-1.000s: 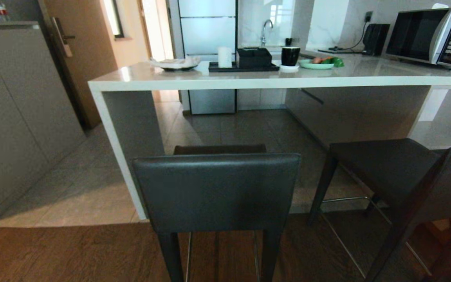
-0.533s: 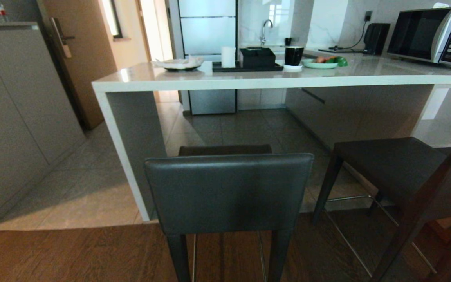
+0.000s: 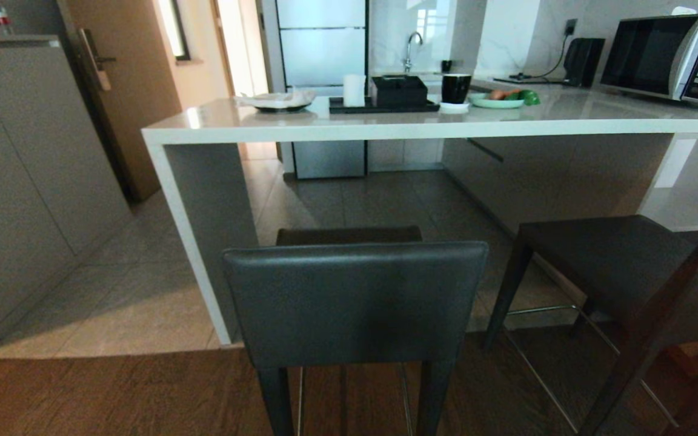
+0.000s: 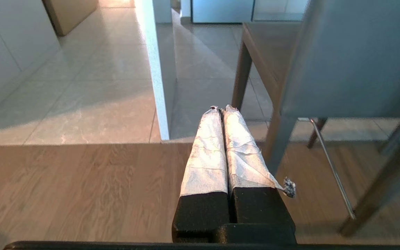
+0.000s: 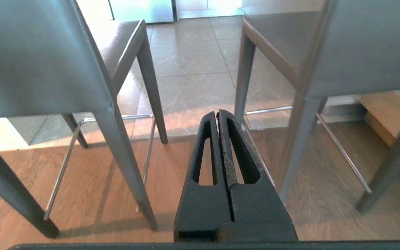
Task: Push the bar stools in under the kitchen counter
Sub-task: Push the gray chair back under the dining table
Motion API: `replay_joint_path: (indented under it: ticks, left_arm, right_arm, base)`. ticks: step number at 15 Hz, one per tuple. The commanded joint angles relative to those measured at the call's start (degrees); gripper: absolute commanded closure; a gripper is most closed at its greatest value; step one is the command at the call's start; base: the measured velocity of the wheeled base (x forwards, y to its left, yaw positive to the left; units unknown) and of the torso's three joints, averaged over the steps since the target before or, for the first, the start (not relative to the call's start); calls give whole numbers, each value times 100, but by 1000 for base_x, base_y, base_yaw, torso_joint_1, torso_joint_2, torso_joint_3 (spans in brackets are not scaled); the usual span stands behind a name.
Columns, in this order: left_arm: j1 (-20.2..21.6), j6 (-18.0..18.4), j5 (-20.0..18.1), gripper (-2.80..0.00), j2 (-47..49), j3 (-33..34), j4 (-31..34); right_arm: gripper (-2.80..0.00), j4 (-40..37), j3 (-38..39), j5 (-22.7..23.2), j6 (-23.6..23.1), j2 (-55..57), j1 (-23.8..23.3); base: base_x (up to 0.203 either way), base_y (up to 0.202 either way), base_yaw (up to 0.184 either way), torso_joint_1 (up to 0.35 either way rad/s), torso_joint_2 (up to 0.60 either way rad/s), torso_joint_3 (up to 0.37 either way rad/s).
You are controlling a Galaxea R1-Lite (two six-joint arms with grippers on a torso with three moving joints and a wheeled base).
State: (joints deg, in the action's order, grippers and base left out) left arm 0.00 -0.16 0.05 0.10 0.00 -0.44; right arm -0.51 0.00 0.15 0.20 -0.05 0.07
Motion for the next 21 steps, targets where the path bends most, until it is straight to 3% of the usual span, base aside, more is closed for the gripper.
replay_joint_path:
  ticks: [1, 21]
  left_arm:
    - [0, -2, -3, 0, 7, 9, 0]
    - [8, 86, -24, 0, 4, 0, 10]
  right_arm:
    - [0, -2, 9, 3, -2, 5, 1]
    - [0, 25, 9, 2, 15, 5, 1]
  base:
    - [179, 0, 0, 2, 6, 2]
    - [13, 0, 0, 1, 0, 0]
